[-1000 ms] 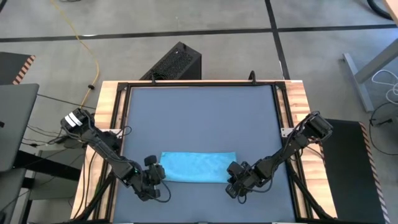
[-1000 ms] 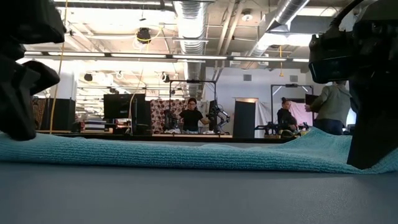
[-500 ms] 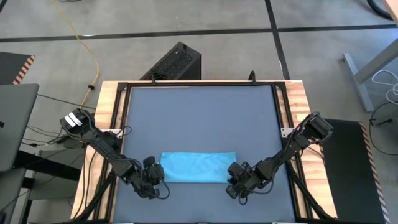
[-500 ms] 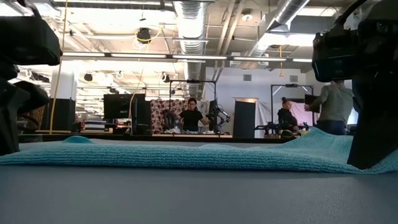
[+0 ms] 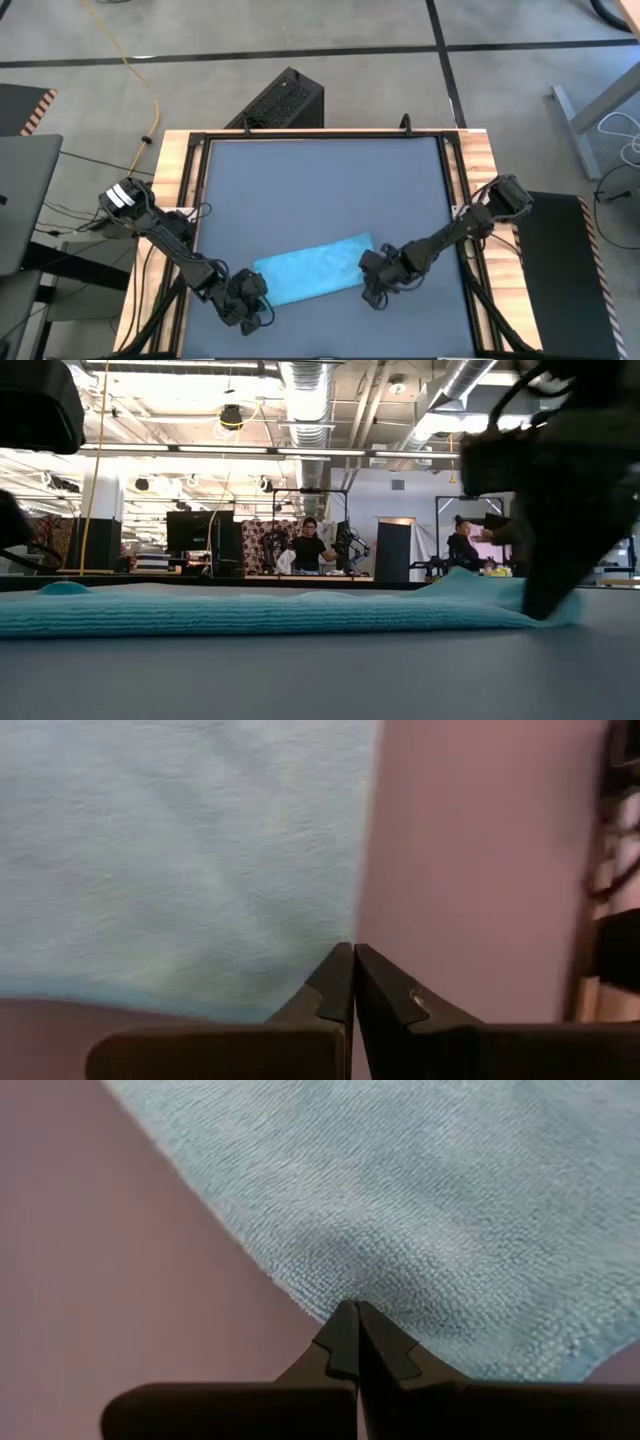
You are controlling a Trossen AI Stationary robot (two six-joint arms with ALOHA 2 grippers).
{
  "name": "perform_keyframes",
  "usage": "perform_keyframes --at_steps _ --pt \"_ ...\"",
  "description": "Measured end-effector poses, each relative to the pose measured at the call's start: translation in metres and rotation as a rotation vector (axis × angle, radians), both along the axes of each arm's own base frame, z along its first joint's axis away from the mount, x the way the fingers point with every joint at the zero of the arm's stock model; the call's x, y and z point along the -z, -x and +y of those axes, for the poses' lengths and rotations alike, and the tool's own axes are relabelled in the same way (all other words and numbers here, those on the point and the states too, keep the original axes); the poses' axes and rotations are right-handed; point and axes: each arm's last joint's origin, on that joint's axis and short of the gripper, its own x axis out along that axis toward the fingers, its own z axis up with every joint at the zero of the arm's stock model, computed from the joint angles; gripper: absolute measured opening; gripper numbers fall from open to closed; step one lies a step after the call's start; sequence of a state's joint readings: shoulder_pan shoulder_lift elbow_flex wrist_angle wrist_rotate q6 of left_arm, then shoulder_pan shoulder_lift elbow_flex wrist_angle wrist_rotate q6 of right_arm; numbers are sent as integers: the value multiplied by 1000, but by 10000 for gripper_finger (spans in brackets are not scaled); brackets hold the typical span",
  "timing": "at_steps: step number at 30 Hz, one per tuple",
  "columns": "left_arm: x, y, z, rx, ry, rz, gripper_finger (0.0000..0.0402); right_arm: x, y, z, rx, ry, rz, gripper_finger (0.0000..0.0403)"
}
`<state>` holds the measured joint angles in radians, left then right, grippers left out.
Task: Roll towel
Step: Fold the blue towel
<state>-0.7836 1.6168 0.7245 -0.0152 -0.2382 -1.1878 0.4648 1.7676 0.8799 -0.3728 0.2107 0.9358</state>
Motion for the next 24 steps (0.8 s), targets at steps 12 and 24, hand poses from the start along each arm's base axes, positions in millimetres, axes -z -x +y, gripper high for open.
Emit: perform_keyframes --at_steps 12,24 --pt "-21 -25 -25 145 -94 26 0 -25 -7 -74 -35 15 70 17" --pt "-72 -36 43 111 -512 -77 0 -84 18 -85 114 -45 -81 17"
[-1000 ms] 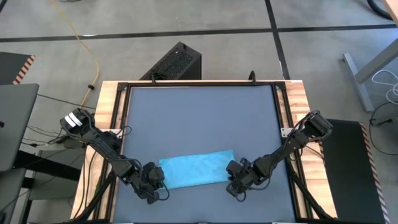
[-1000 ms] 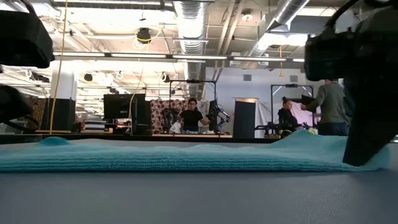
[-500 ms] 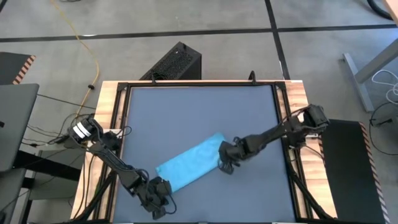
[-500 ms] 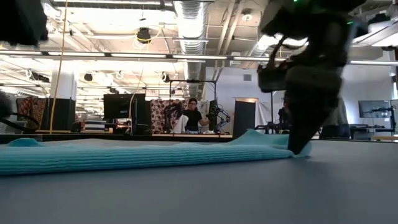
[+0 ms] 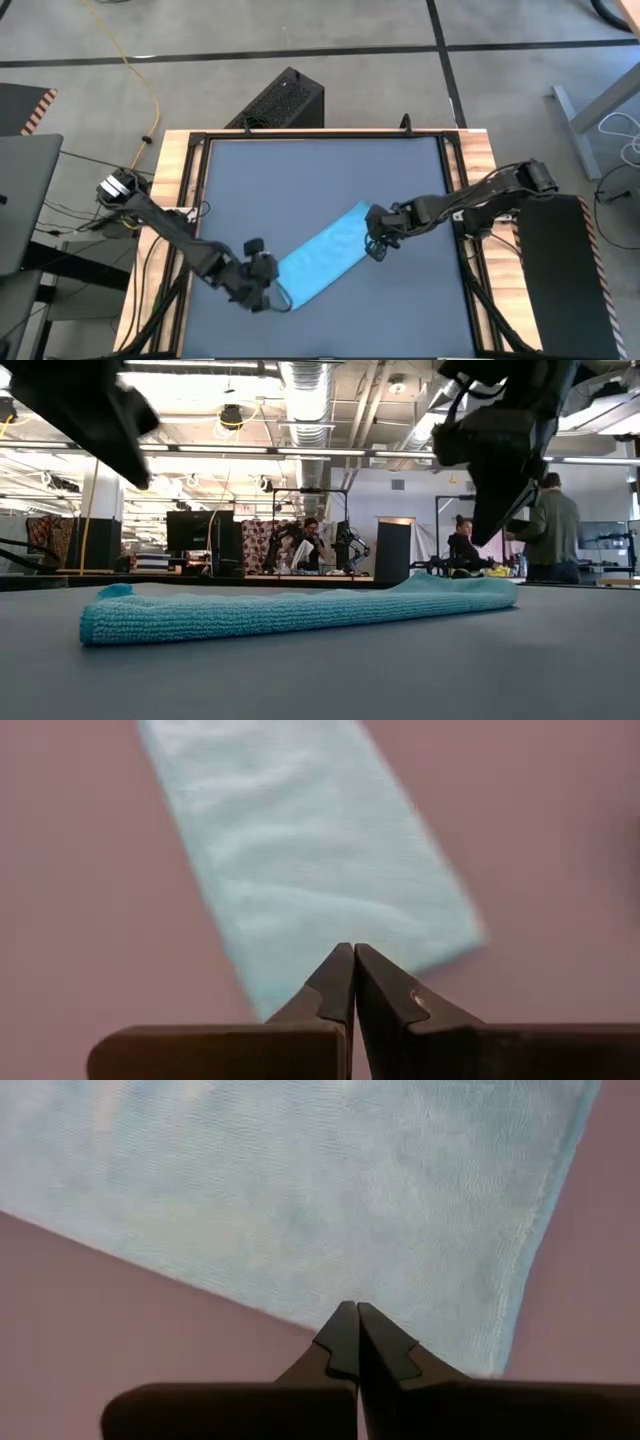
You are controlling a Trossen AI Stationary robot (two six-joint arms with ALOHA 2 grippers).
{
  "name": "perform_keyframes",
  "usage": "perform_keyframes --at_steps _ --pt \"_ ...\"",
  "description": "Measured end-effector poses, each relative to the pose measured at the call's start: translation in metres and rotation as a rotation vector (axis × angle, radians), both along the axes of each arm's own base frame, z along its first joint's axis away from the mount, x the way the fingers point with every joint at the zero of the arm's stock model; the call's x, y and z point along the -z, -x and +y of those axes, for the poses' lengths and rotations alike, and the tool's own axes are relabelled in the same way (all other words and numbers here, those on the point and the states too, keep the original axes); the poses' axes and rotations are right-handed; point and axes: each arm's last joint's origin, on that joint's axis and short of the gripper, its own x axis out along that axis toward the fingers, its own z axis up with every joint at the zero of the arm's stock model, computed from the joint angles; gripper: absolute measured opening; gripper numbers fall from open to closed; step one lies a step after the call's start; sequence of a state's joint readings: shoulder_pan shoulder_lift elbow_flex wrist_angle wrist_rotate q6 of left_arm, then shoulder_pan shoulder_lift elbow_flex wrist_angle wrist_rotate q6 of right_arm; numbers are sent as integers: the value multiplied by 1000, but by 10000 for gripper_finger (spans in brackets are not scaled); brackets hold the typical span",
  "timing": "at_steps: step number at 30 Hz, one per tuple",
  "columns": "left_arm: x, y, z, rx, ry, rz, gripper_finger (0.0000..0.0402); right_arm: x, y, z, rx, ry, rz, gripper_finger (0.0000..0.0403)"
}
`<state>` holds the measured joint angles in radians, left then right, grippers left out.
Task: Roll towel
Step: Fold the blue towel
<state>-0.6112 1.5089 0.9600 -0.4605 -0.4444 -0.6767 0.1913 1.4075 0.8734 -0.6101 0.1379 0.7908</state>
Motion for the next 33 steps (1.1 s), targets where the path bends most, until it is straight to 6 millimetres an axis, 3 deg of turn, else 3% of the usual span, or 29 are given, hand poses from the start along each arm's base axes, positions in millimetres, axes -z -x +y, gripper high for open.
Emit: perform_keyframes --at_steps 6,12,21,26,30,33 --pt "31 -27 22 126 -28 165 0 6 3 27 61 -59 15 17" --pt "39 -31 29 188 -62 195 0 29 12 55 193 -61 128 17" --pt "78 -10 37 176 50 181 0 55 4 54 406 -67 192 17" --pt "92 4 34 142 80 167 0 48 4 50 468 -63 142 17" --pt "94 9 27 113 106 154 0 32 3 52 465 -36 41 17" --pt "93 10 25 81 116 140 0 31 2 45 444 27 40 17"
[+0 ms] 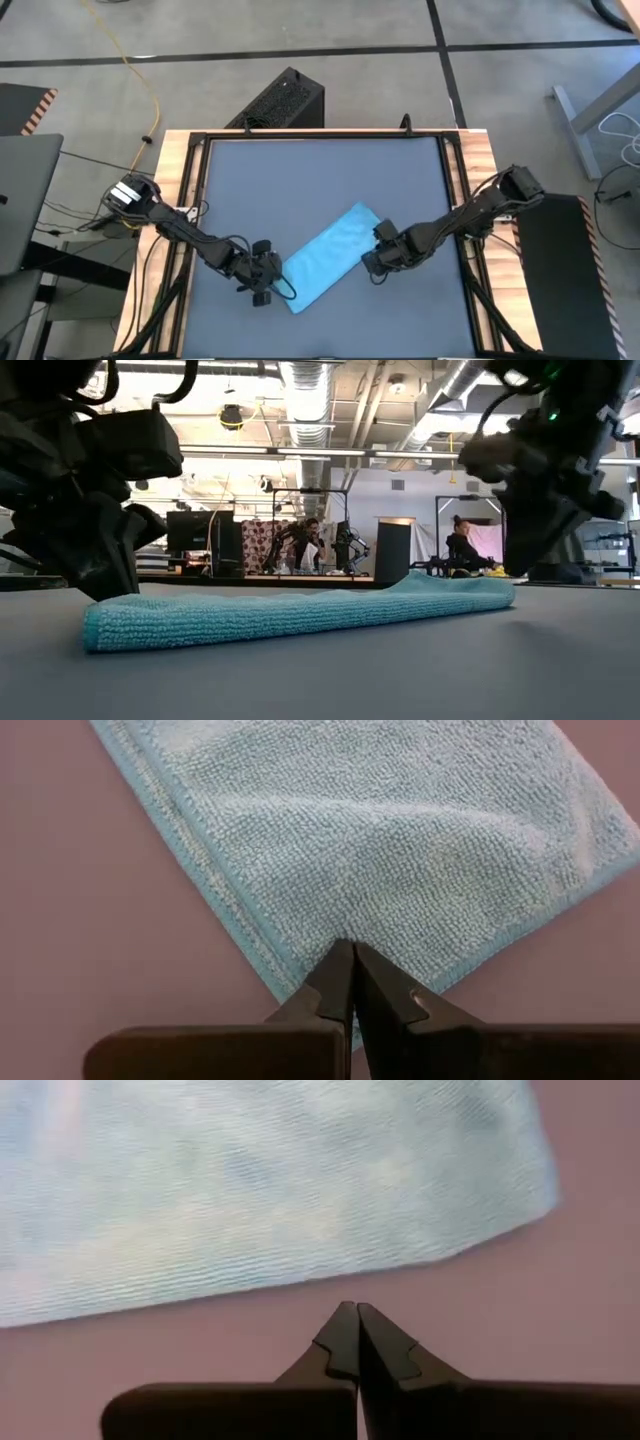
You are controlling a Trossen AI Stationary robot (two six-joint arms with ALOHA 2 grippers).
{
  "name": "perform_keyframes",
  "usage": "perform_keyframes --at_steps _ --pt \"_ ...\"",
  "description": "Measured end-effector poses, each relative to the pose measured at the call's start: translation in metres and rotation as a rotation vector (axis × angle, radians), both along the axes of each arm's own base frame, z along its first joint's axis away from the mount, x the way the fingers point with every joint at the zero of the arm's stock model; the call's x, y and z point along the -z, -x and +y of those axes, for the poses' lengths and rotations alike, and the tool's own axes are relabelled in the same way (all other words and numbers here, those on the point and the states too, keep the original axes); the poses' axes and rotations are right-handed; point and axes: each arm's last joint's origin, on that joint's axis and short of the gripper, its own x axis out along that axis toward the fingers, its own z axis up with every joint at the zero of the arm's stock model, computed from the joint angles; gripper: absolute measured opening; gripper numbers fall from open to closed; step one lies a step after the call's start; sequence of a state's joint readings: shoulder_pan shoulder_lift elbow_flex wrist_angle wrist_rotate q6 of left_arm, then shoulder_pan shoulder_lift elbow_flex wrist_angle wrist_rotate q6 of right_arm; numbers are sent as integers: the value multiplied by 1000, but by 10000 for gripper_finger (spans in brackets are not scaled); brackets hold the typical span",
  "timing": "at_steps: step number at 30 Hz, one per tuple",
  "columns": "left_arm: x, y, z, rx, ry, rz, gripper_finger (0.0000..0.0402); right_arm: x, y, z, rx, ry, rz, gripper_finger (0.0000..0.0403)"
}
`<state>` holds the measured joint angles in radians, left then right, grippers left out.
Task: Roll towel
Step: Fold the blue towel
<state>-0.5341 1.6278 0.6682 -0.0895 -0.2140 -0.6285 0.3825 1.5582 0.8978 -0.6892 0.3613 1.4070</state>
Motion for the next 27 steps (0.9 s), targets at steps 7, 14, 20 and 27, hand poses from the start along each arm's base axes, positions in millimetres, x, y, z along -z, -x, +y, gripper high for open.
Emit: perform_keyframes --at_steps 7,14,20,27 --pt "-2 4 -14 -75 129 4 0 16 -4 -40 -56 87 99 17" --pt "-5 10 -34 -210 290 -35 0 18 -13 -79 -149 145 126 17" --pt "-10 13 -49 -431 446 -155 0 13 -27 -113 -205 216 35 17" --pt "-19 17 -61 -398 549 -164 0 -11 -44 -133 -318 155 -70 17"
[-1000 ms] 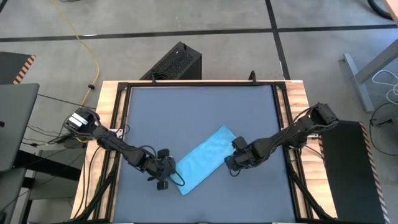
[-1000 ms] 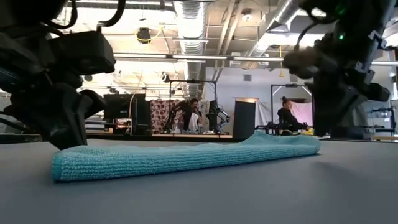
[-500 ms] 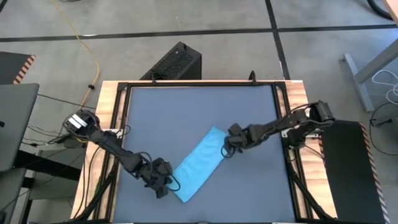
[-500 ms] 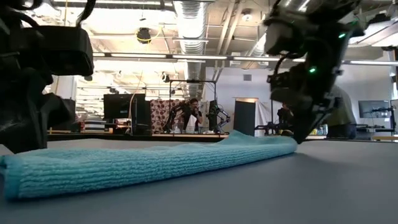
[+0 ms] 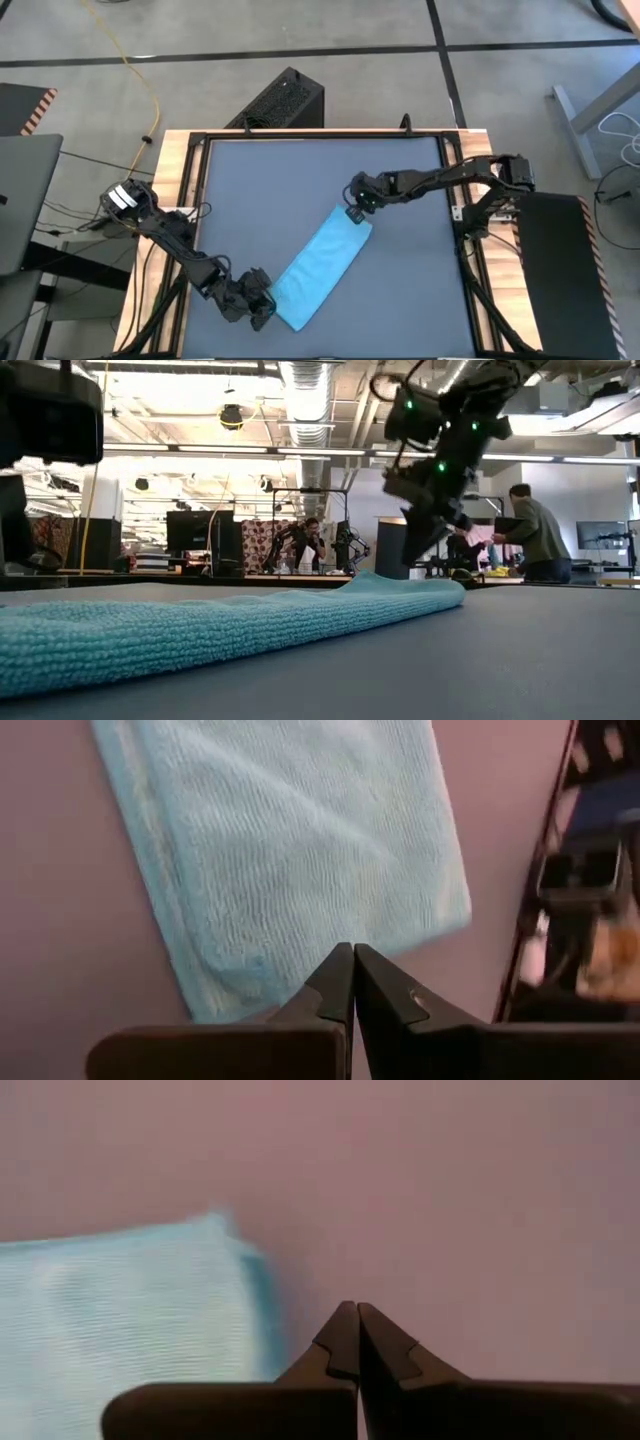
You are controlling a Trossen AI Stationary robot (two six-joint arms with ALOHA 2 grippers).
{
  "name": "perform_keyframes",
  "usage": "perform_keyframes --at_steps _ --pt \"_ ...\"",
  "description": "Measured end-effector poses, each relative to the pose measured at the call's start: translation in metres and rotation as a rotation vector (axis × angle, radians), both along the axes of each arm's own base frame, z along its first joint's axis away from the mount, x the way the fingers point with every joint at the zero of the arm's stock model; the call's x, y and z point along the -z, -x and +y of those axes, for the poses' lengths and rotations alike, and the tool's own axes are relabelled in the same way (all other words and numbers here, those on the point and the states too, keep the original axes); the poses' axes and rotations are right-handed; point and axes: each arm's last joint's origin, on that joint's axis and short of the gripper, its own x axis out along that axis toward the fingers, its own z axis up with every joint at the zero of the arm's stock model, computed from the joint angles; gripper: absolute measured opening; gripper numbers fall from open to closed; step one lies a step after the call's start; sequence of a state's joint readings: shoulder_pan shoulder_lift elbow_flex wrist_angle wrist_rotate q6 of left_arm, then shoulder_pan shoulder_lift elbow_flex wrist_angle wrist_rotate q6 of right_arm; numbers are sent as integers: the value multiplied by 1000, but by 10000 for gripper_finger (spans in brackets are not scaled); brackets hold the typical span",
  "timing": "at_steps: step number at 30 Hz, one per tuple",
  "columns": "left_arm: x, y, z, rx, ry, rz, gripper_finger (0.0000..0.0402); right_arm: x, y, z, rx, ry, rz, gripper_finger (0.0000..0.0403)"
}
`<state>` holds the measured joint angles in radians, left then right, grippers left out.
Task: Roll towel
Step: Fold the blue towel
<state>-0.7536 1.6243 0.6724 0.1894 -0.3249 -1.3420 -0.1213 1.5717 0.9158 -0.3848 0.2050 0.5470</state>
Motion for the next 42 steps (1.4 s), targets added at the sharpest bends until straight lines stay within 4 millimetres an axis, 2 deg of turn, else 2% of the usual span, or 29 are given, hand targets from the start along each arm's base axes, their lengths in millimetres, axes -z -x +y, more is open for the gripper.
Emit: perform_keyframes --at_steps 4,9,12,15,20,24,31,37,42 --pt "-17 0 7 71 -58 -61 0 -3 -6 29 -71 -60 -35 17" --pt "-35 3 28 40 -201 -77 0 3 -6 67 -47 -61 -43 17" --pt "-30 5 38 51 -258 2 0 3 -3 81 -12 -44 -51 17" --pt "-19 4 39 89 -254 66 0 5 1 86 6 -44 -20 17" --pt "7 -1 32 177 -255 148 0 22 3 85 38 -31 49 17" --pt "16 -4 27 176 -200 171 0 41 -3 82 38 -21 108 17" --pt "7 -7 11 217 -70 51 0 54 -11 66 -9 44 148 17" --pt "4 -9 7 278 -35 35 0 51 -21 34 -49 214 129 17" --pt "-8 -15 9 333 -75 -1 0 42 -31 14 -72 216 97 17"
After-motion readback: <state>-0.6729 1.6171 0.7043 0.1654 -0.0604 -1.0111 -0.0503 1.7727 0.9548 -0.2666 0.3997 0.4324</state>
